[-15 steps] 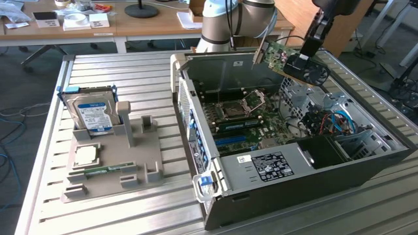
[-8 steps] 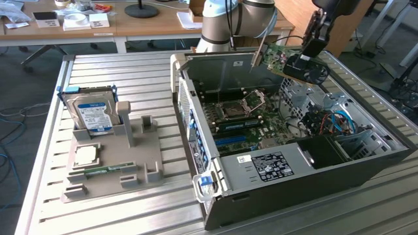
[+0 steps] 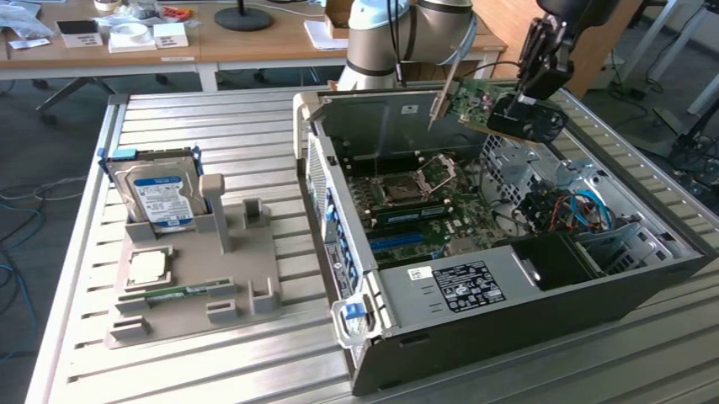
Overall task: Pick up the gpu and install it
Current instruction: 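Insert the gpu into the slot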
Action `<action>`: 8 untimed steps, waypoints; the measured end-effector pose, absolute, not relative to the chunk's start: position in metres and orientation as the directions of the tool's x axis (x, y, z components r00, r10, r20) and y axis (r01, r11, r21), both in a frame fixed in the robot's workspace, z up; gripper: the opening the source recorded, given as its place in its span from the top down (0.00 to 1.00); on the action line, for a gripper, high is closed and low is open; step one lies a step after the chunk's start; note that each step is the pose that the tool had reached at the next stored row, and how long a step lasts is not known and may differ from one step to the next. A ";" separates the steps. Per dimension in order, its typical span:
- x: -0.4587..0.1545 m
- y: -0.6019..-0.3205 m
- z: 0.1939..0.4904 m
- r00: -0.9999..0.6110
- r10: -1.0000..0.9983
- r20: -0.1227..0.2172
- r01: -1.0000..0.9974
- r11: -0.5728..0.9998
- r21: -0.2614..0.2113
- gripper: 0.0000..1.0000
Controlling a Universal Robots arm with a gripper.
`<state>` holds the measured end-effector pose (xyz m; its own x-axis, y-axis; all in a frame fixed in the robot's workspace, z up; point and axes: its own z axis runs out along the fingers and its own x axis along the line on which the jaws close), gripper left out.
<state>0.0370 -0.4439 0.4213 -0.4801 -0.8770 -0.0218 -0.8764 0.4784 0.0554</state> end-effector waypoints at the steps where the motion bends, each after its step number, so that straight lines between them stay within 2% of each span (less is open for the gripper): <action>1: 0.037 -0.444 0.421 -0.465 -0.885 -0.022 -0.885 0.463 0.055 0.73; 8: 0.037 -0.444 0.421 -0.359 -0.933 -0.022 -0.932 0.357 0.055 0.73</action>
